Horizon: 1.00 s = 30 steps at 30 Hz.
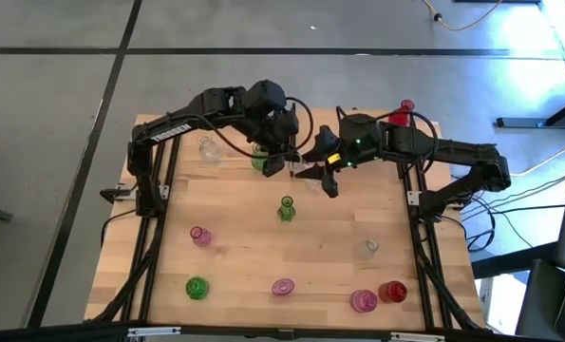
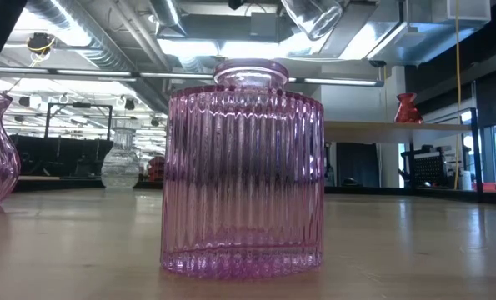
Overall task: Sort vases onto shelf
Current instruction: Put the middle left transparent vase on the shelf
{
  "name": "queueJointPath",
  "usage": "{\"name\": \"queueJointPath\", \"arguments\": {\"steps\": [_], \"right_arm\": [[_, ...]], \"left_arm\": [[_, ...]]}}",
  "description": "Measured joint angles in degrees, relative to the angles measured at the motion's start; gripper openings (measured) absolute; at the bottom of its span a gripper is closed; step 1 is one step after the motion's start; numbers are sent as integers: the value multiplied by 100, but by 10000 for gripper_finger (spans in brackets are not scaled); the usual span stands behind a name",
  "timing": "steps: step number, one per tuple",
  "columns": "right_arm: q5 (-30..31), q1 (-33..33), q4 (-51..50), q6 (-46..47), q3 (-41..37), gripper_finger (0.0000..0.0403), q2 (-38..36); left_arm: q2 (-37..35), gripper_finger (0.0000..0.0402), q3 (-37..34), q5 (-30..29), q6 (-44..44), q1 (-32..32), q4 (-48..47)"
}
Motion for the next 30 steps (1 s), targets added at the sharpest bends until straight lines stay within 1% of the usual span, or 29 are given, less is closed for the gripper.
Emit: {"name": "queueJointPath", "arguments": {"steps": [3,6,12,18,22,25,27,30], "right_arm": [[69,0,5,2,0,131,0],[187,0,-8,11,2,131,0],[752,7,59,48,-3,132,-8],[1871,4,4,214,-4,132,-170],[2828,15,-81,377,-4,132,-375],[3534,15,-375,562,-8,132,-621],[3858,15,-357,691,-171,132,-830],[4274,15,-113,1039,-767,132,-1256]], "left_arm": [[-32,47,0,-36,5,5,23],[-75,52,1,-57,20,30,125],[-324,55,2,-178,10,179,224],[-911,56,4,-932,21,410,241],[-1372,57,7,-1299,15,617,236],[-1645,57,9,-1525,22,723,224],[-1776,57,9,-1625,27,760,159],[-1890,57,9,-1631,93,803,63]]}}
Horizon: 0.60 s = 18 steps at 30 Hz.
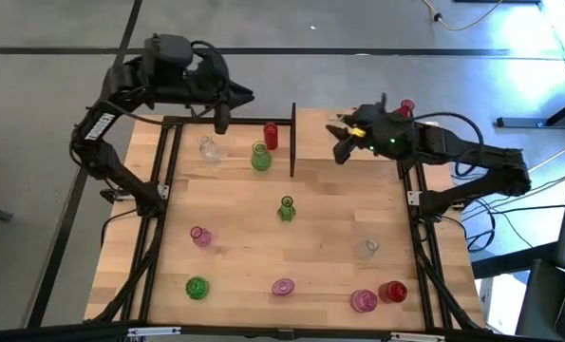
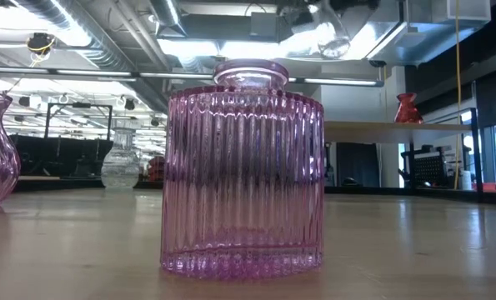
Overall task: Sort vases onto shelf
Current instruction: Put the middle left transparent vase on the shelf
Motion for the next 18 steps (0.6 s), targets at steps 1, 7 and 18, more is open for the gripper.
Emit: {"name": "queueJointPath", "arguments": {"steps": [1,7,18], "right_arm": [[182,0,152,123,-270,132,-167],[1840,-4,1774,-223,-1870,132,-898],[3744,-498,3481,530,-3639,132,-803]], "left_arm": [[-14,57,0,-2,40,2,-67],[-12,57,-2,3,265,2,-342],[24,57,-9,53,379,2,-483]]}}
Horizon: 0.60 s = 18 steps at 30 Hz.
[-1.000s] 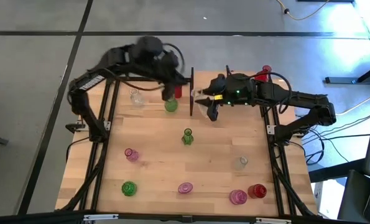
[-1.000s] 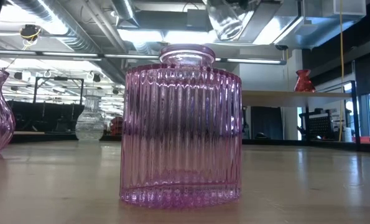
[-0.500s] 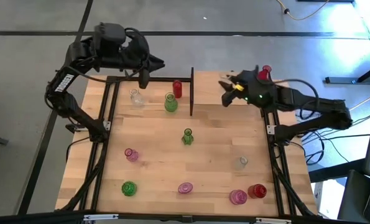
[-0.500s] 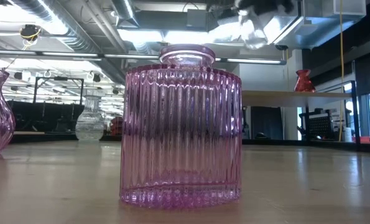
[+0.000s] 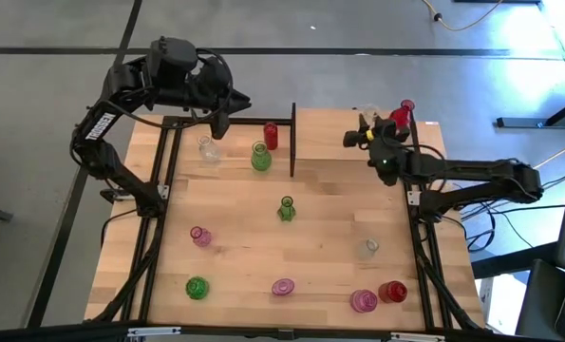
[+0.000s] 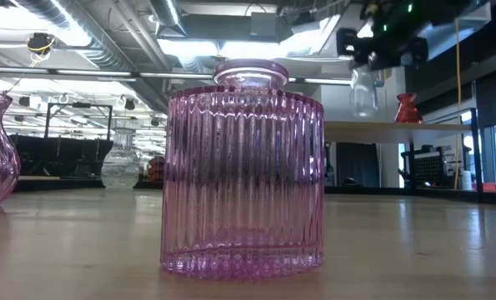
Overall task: Sort vases onto shelf
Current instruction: Put the middle left transparent vase on the shelf
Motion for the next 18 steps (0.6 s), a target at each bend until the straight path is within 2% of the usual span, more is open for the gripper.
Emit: {"name": "queueJointPath", "arguments": {"steps": [4,11,18], "right_arm": [[-83,-371,959,-196,-362,132,31],[-447,-913,1821,-1560,-398,132,355],[-334,-1198,2187,-1640,-398,132,781]], "left_arm": [[6,57,0,4,2,0,-107],[4,57,0,9,180,0,-300],[4,57,0,9,266,0,-337]]}}
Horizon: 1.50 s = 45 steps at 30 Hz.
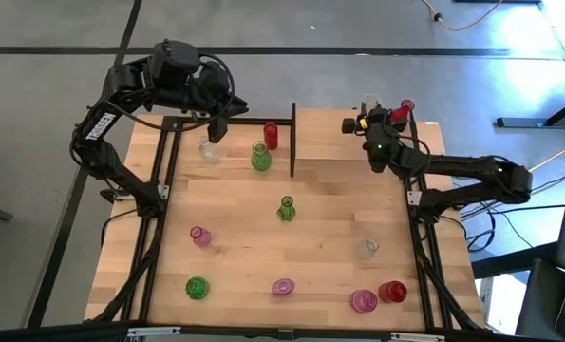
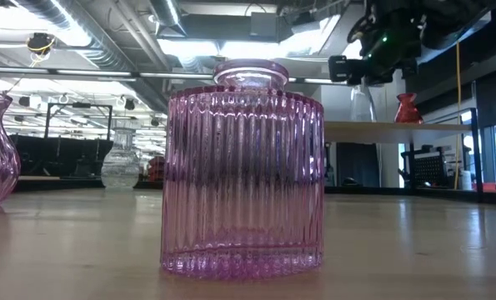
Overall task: Sort vases onto shelf
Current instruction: Put the middle left transparent vase on the shelf
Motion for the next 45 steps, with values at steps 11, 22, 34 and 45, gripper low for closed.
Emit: {"name": "queueJointPath", "arguments": {"steps": [11,22,34,45], "right_arm": [[300,-188,431,288,9,132,568],[426,-409,475,461,13,132,626],[416,-526,357,890,11,165,626],[376,-533,347,897,10,170,628]], "left_arm": [[0,57,0,7,1,-2,-11],[0,57,0,22,1,-2,-12],[0,57,0,20,1,-2,-9],[0,57,0,22,36,-2,-2]]}}
